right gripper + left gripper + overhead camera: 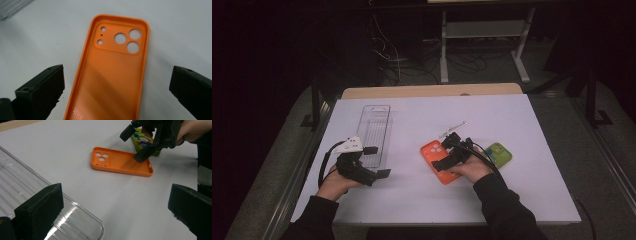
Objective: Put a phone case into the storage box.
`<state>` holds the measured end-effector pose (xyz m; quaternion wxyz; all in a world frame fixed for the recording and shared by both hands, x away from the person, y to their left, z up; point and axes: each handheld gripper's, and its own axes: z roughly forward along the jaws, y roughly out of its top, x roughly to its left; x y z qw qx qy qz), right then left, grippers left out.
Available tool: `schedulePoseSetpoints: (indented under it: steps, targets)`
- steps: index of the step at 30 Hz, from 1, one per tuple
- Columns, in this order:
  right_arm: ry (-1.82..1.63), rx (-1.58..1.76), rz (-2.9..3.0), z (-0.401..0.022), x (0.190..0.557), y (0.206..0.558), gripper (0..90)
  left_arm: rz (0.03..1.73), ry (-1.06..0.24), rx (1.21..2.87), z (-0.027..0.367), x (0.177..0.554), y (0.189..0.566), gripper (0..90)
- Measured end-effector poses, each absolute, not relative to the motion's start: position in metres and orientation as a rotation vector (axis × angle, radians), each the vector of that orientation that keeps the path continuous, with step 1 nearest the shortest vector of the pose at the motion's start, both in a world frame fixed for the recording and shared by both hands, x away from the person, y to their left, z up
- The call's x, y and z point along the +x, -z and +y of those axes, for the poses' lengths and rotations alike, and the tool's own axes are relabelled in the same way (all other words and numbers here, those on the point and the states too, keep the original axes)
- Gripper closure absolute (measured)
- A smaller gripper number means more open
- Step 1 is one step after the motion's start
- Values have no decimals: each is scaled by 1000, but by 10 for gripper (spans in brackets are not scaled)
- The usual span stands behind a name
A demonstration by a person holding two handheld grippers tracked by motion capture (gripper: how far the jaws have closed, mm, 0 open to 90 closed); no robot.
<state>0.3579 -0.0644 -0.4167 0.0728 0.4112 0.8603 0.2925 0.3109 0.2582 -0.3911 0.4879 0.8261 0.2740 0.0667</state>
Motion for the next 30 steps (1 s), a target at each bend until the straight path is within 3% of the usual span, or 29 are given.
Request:
schedulePoseSetpoints:
  steps: [30]
  targets:
    - [-731,1204,2572,-43,352,444,19,666,-165,2012,258,311,391,0]
